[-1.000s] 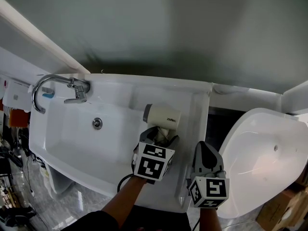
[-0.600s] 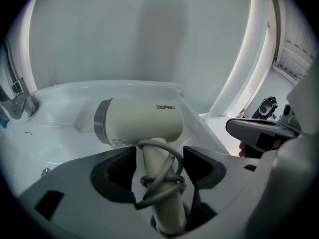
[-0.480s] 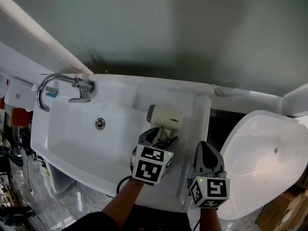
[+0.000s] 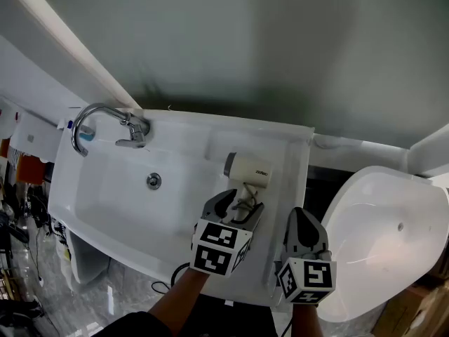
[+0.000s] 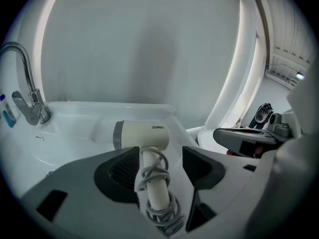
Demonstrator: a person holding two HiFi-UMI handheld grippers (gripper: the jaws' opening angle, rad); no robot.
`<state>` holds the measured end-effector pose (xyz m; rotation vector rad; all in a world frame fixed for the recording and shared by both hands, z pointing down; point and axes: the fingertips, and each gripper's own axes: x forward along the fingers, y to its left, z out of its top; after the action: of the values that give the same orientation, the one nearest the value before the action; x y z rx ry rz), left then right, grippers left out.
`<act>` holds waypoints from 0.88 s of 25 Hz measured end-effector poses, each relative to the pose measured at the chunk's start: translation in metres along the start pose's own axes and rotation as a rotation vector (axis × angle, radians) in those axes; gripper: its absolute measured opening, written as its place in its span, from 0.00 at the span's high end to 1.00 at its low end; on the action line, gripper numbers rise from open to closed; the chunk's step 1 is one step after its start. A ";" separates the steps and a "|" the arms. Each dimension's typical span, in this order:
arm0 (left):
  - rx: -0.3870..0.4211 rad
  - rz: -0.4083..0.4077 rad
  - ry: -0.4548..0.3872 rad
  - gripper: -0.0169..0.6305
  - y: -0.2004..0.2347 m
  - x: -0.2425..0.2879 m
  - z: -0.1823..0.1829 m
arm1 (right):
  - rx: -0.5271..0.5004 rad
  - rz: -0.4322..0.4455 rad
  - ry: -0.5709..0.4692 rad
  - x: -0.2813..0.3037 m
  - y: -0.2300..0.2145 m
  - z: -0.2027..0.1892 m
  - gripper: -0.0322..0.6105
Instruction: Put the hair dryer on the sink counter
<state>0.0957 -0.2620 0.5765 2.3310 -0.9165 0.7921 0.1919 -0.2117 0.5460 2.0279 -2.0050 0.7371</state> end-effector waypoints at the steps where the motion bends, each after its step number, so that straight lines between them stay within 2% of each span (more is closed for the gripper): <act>1: 0.003 -0.003 -0.013 0.55 -0.001 -0.005 0.002 | -0.007 0.002 -0.007 -0.003 0.003 0.002 0.92; 10: 0.045 -0.010 -0.133 0.71 -0.013 -0.056 0.020 | -0.013 0.010 -0.079 -0.035 0.026 0.027 0.92; 13: 0.068 -0.005 -0.204 0.90 -0.015 -0.080 0.032 | -0.022 0.002 -0.113 -0.048 0.036 0.040 0.92; 14: 0.074 -0.007 -0.230 0.93 -0.015 -0.088 0.036 | -0.027 0.001 -0.129 -0.052 0.039 0.045 0.92; 22: 0.091 -0.017 -0.374 0.96 -0.019 -0.147 0.067 | -0.072 -0.001 -0.240 -0.090 0.067 0.093 0.92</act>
<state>0.0425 -0.2286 0.4263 2.6154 -1.0282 0.4007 0.1497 -0.1803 0.4104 2.1640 -2.1203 0.4309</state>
